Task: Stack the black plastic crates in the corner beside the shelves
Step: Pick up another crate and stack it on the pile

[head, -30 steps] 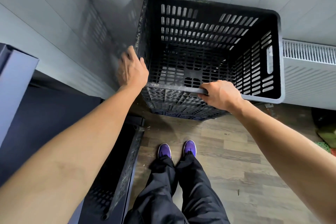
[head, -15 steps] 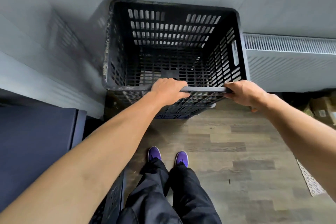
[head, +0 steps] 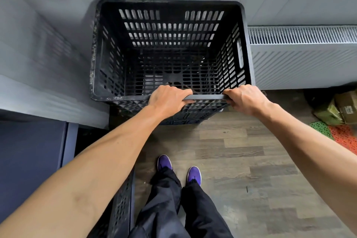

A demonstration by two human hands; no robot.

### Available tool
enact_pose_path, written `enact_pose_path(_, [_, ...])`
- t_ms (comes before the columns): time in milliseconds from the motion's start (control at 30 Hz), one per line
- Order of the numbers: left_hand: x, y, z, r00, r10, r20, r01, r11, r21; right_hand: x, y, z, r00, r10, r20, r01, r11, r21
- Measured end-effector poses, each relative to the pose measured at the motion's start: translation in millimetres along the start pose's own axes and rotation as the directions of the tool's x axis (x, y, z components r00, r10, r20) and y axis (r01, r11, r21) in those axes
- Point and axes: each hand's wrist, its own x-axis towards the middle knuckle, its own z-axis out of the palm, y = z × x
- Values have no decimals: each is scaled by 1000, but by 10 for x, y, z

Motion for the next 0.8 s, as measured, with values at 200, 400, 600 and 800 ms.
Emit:
enact_pose_path(200, [112, -12, -38, 1000, -20, 14, 21, 997, -69, 72, 57, 64, 1000, 18, -12, -17, 1000, 24])
enact_pose_path(400, [113, -30, 17, 1000, -17, -19, 16, 999, -47, 104, 21, 209, 992, 38, -121, -32, 998, 53])
enact_pose_path(600, [79, 61, -43, 996, -82, 41, 83, 996, -21, 108, 10, 242, 994, 75, -78, -72, 997, 40])
enact_pose_path(800, [-130, 419, 99, 917, -389, -91, 384, 921, -65, 54, -80, 193, 989, 139, -48, -137, 990, 38])
